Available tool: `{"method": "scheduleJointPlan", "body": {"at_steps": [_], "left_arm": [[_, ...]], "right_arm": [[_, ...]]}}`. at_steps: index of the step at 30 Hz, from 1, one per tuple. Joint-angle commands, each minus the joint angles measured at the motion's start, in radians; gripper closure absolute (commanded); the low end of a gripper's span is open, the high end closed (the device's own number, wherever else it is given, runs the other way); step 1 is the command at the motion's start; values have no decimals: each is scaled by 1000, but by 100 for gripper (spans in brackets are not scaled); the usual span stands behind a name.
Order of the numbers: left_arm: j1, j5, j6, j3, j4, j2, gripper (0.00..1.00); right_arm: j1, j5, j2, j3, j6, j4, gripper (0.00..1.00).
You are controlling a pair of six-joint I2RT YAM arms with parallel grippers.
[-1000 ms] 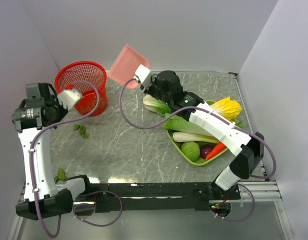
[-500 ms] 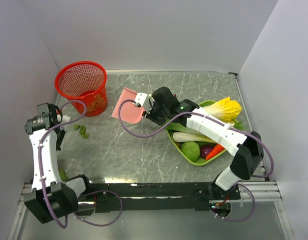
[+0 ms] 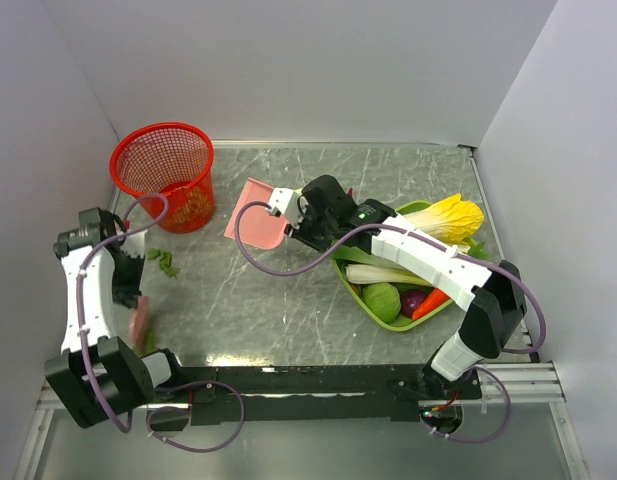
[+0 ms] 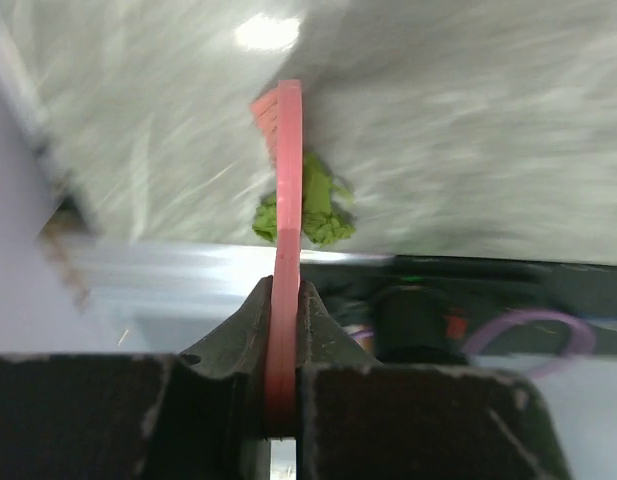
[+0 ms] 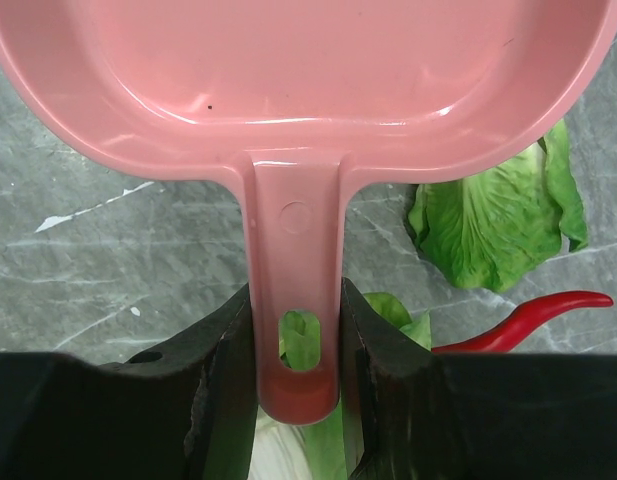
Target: Sweep away the paper scraps from the table
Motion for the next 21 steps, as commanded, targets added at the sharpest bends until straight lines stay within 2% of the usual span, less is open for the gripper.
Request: {"method": "scheduleJointPlan", "body": {"at_steps": [1, 4, 6, 11, 16, 18, 21], "left_arm": [[2, 458, 51, 154, -59, 18, 99], [2, 564, 89, 228, -92, 7, 99], [2, 549, 105, 259, -101, -2, 99], [2, 408, 118, 346, -105, -30, 99], [2, 230, 160, 429, -31, -54, 99], [2, 119, 190, 397, 38, -70, 99], [0, 78, 324, 317, 157, -87, 99]], "right_arm": [[10, 11, 4, 10, -13, 21, 100], [12, 22, 5, 5, -22, 29, 100], [10, 31, 4, -4, -33, 38, 100], [12, 14, -5, -44, -37, 18, 100], [12, -49, 45, -33, -5, -140, 100], [12, -61, 59, -26, 25, -168, 100], [13, -63, 58, -32, 59, -143, 100]]}}
